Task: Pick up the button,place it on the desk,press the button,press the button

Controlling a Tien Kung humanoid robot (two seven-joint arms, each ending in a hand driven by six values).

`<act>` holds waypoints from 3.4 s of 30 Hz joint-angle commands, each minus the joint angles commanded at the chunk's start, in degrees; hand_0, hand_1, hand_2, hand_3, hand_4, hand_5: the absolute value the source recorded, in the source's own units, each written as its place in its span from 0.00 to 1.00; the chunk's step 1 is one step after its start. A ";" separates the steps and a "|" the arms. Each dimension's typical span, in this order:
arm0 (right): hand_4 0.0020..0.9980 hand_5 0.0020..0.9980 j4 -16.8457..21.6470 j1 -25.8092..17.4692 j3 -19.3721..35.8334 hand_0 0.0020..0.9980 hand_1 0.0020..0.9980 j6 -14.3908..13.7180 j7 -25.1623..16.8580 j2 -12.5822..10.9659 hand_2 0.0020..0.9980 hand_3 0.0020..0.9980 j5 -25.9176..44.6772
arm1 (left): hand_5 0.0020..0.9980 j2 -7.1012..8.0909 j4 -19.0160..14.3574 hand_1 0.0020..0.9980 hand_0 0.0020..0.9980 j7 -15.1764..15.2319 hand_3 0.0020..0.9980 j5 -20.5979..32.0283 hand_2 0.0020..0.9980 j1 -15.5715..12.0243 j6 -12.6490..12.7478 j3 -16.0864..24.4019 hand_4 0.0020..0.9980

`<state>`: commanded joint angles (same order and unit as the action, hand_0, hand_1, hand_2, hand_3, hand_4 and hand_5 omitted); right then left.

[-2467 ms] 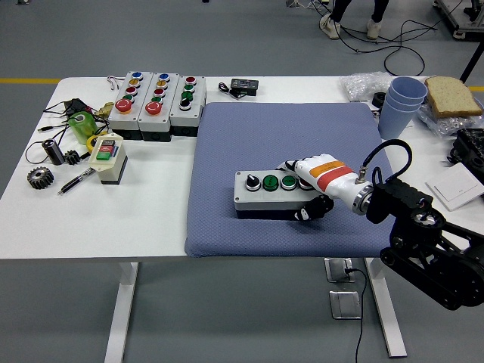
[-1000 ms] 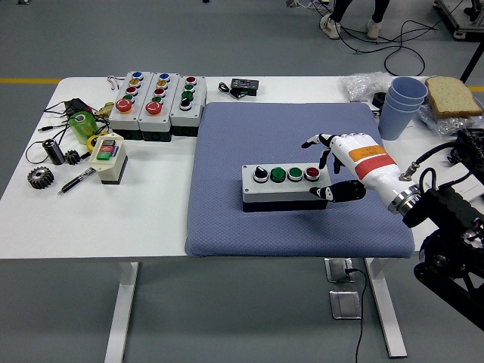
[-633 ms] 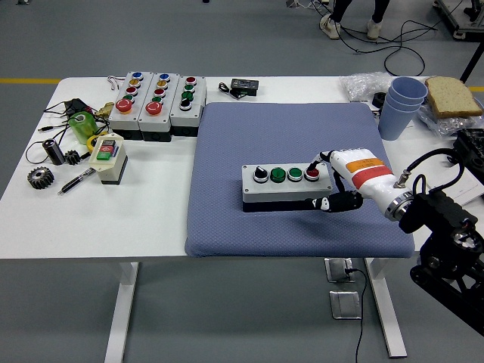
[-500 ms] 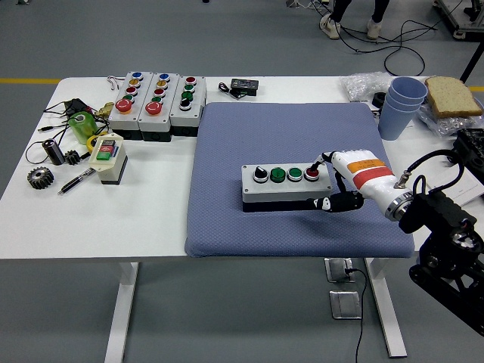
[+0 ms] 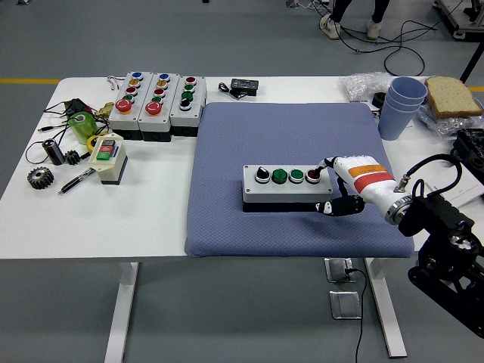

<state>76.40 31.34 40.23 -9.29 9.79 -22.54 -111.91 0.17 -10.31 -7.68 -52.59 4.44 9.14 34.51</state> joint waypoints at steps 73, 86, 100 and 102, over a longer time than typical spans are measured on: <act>0.86 0.42 8.43 -4.55 13.47 0.43 0.27 -8.30 -7.79 2.44 0.47 0.70 25.55 | 0.64 0.10 0.00 0.66 0.62 -0.06 0.59 -0.27 0.68 0.14 -0.04 -0.17 0.33; 0.87 0.41 9.66 -14.68 23.79 0.70 0.65 -7.05 -13.97 1.72 0.70 0.69 56.71 | 0.64 -0.06 0.00 0.66 0.62 -0.17 0.59 -0.92 0.68 -0.01 -0.01 -0.04 0.33; 0.86 0.42 9.46 -19.47 28.37 0.72 0.66 -6.73 -14.15 2.03 0.70 0.68 88.90 | 0.65 0.14 0.00 0.66 0.62 0.03 0.59 -0.18 0.68 0.41 -0.02 -0.79 0.33; 0.85 0.41 9.45 -19.52 28.45 0.71 0.66 -6.67 -14.12 2.05 0.69 0.67 89.41 | 0.65 0.14 0.00 0.66 0.62 0.01 0.59 -0.21 0.68 0.44 -0.03 -0.81 0.33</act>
<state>85.85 11.82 68.67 -15.96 -4.33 -20.49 -22.50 0.31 -10.31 -7.67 -52.81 4.87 9.11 33.70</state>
